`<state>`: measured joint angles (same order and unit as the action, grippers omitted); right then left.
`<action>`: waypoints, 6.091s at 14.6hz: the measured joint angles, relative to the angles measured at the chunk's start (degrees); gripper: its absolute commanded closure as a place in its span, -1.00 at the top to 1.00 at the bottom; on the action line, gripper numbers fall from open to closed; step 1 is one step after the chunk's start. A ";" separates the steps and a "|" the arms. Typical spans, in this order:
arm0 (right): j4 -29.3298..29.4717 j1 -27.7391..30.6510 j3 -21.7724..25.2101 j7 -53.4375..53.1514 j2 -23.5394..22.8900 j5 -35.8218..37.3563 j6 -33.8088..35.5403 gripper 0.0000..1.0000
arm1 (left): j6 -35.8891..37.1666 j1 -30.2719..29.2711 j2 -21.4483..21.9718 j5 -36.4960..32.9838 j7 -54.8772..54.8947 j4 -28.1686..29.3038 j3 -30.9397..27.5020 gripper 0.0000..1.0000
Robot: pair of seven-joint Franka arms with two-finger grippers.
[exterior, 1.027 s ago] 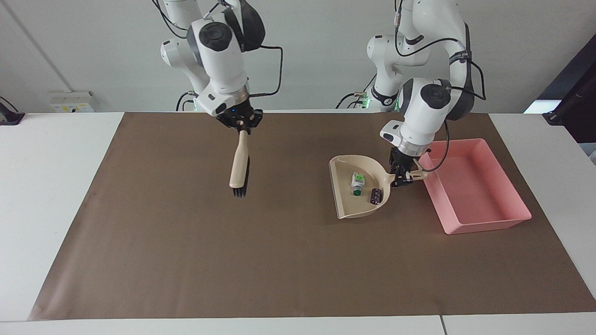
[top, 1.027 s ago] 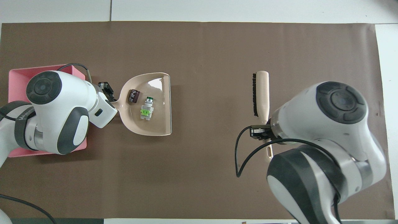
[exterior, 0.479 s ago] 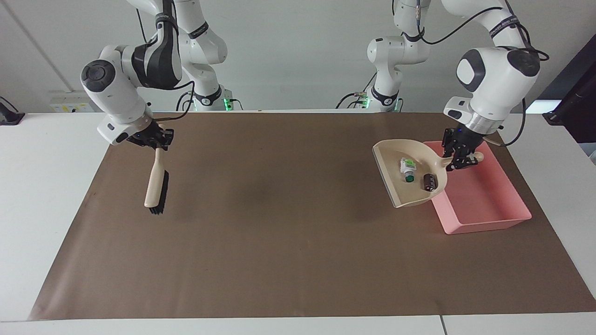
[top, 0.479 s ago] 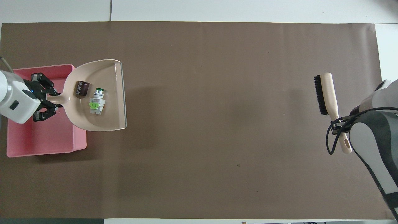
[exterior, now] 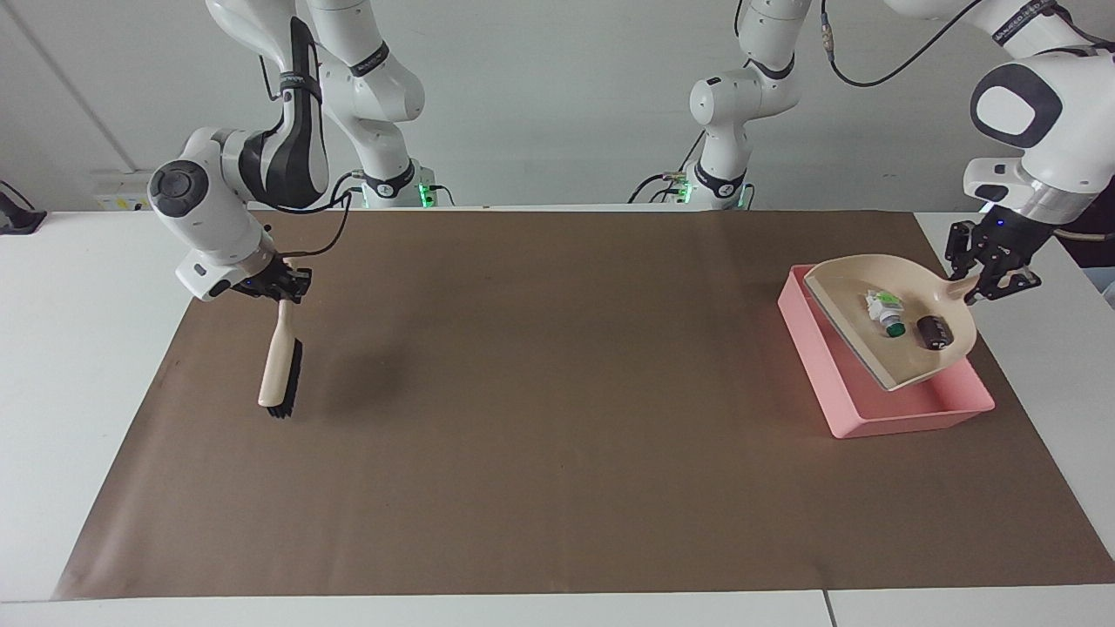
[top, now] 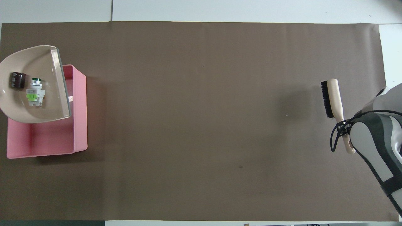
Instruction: Clean e-waste and dump in bin
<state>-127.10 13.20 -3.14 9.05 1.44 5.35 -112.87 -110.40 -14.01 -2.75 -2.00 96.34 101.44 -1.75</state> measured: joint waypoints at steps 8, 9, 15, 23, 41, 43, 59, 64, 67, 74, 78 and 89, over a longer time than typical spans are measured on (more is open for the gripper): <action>-5.08 1.14 -0.01 -0.07 1.28 0.00 -4.14 -0.98 | -4.55 0.38 -4.87 -19.40 -0.15 0.09 0.58 -1.00; -5.24 1.19 -0.01 -0.07 1.33 0.00 -4.31 -0.97 | -4.55 2.06 -4.92 -22.22 -1.36 1.05 0.70 -1.00; -7.55 1.44 -0.01 -0.03 2.01 0.00 -7.45 -0.89 | -3.64 6.24 -4.84 -32.56 -5.57 4.19 0.81 -1.00; -7.76 1.32 -0.33 0.03 2.66 0.00 -7.24 0.99 | 4.22 7.01 0.22 -36.33 -6.80 0.48 0.90 -0.99; 35.33 -11.98 5.36 -20.03 4.57 -2.21 26.61 0.99 | -5.66 30.03 2.81 -12.94 -21.44 18.71 2.45 -1.00; 36.77 -13.10 6.95 -19.99 3.87 -2.22 27.88 0.99 | -6.79 30.88 0.97 -11.49 -21.97 19.14 2.44 -1.00; 38.47 -14.23 6.67 -19.91 0.80 -2.38 30.04 0.99 | -16.95 33.28 -1.48 -9.99 -28.02 23.39 2.33 0.58; 39.54 -15.87 6.44 -19.72 -0.33 -2.39 29.78 0.99 | -13.74 32.82 3.15 -9.97 -37.39 22.93 1.45 0.98; 38.71 -16.88 6.37 -19.71 -0.22 -2.39 29.30 0.99 | -8.11 31.15 6.71 -9.89 -51.35 22.94 0.86 0.98; 38.63 -16.84 6.42 -19.71 -0.12 -2.39 29.22 0.99 | -4.89 26.48 8.00 -9.33 -95.76 22.07 0.53 0.98; 38.61 -16.87 6.37 -19.71 0.00 -2.38 29.22 0.99 | -1.37 21.03 8.20 -2.28 -99.06 12.60 0.27 0.98; 38.57 -14.70 4.11 -19.71 0.07 -2.35 28.68 0.99 | 29.76 15.14 1.12 0.15 -91.50 -19.15 0.17 0.97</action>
<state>-88.52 -1.50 0.98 -10.67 1.52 3.01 -84.19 -80.63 1.14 -1.63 -1.85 4.84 82.29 -1.58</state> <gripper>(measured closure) 0.000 0.009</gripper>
